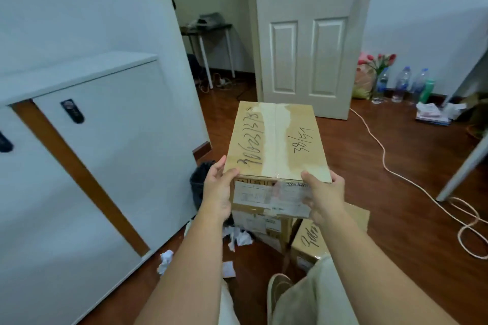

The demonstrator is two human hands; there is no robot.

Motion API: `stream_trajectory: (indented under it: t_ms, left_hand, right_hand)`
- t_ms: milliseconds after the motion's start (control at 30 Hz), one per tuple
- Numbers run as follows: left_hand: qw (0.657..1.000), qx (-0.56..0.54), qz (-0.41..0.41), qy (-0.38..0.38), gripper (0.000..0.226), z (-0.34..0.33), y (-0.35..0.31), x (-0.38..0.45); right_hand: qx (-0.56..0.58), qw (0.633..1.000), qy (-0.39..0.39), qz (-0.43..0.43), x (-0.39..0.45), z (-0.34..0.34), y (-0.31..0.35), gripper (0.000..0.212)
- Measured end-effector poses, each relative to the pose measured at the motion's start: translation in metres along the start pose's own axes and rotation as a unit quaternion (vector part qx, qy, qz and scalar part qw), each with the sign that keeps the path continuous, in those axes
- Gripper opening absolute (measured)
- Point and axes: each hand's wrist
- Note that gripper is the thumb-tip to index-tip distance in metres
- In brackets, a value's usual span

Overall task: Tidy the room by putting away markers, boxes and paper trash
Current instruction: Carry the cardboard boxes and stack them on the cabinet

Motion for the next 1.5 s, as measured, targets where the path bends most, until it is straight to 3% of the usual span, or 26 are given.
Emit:
stream_trajectory:
  t_ms: [167, 533, 767, 900, 1133, 1267, 1400, 1500]
  left_hand:
    - [0.992, 0.003, -0.096, -0.083, 0.044, 0.058, -0.060, -0.032]
    - [0.950, 0.024, -0.241, -0.196, 0.061, 0.149, -0.169, -0.122]
    - [0.913, -0.004, -0.341, -0.224, 0.076, 0.183, -0.243, -0.173]
    - [0.892, -0.003, -0.381, -0.243, 0.072, 0.206, -0.278, -0.192]
    - [0.873, 0.040, -0.396, -0.281, 0.084, 0.262, -0.341, -0.220]
    - [0.864, 0.088, -0.400, -0.293, 0.074, 0.298, -0.386, -0.216]
    - [0.855, 0.122, -0.405, -0.302, 0.068, 0.334, -0.416, -0.195]
    - [0.828, 0.168, -0.425, -0.325, 0.066, 0.351, -0.432, -0.176]
  right_hand:
    - [0.008, 0.996, 0.087, 0.000, -0.040, -0.069, -0.013, 0.062]
    - [0.018, 0.962, 0.274, 0.003, -0.134, -0.187, -0.024, 0.062]
    - [0.032, 0.918, 0.395, 0.018, -0.195, -0.256, -0.003, 0.059]
    - [0.027, 0.892, 0.449, 0.048, -0.224, -0.299, 0.003, 0.061]
    - [-0.030, 0.816, 0.564, 0.126, -0.261, -0.382, -0.001, 0.066]
    - [-0.049, 0.786, 0.592, 0.172, -0.276, -0.430, -0.005, 0.067]
    - [-0.051, 0.781, 0.570, 0.251, -0.285, -0.474, -0.006, 0.062]
    - [-0.051, 0.781, 0.555, 0.283, -0.282, -0.506, -0.013, 0.054]
Point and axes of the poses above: each hand's wrist, its own x-axis towards the middle knuckle, its own z-axis out of the back of the hand, y = z × x, and after that the axes turned 2 degrees about -x, right-handed
